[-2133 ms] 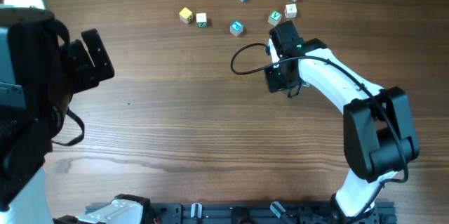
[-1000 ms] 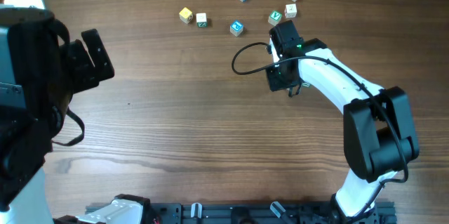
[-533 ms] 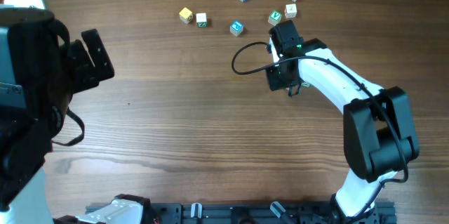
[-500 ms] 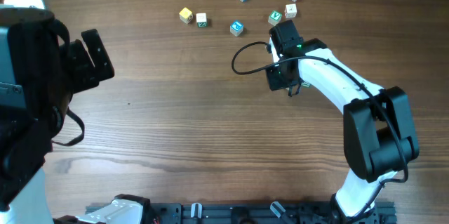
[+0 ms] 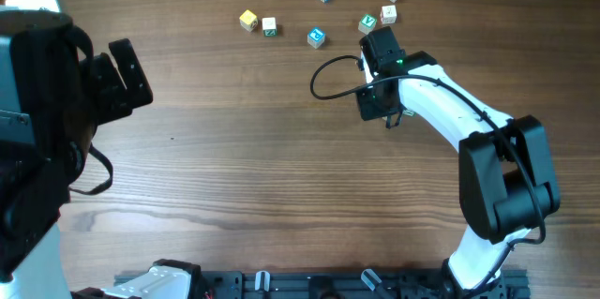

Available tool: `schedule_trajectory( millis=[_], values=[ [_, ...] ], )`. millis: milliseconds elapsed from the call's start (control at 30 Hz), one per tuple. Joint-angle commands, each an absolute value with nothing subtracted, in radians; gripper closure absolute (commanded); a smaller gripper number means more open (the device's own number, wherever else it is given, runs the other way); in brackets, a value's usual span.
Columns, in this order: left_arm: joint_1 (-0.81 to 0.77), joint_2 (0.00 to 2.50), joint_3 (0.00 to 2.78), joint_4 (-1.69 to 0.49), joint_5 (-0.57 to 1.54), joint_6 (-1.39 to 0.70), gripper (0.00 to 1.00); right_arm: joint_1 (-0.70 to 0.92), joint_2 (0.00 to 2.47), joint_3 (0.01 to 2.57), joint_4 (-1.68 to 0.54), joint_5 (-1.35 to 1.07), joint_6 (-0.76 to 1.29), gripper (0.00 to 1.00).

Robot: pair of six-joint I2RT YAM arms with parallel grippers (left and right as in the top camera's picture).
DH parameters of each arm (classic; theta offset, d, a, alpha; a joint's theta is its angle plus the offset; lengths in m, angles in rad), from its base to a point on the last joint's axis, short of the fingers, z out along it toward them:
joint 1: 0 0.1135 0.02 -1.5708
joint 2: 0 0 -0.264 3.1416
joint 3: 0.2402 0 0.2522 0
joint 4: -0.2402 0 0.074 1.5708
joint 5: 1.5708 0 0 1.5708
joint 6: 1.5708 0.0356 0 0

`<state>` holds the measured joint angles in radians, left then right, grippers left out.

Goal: Form a circle

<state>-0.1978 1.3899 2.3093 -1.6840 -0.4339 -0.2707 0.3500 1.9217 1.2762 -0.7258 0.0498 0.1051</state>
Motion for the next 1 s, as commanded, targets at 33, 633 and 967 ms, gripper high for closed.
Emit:
schedule_trajectory(
  millis=[33,633,967],
  values=[
    [-0.193,1.390,2.309,-1.684,-0.447,-0.269,0.00,0.350,1.940,1.283,-0.722,0.072,0.115,0.95],
    [-0.193,1.390,2.309,-1.684,-0.447,-0.269,0.00,0.350,1.940,1.283,-0.717,0.083,0.116,0.95],
    [-0.193,1.390,2.309,-1.684,-0.447,-0.269,0.00,0.350,1.940,1.283,-0.718,0.036,0.099,0.95]
  ],
)
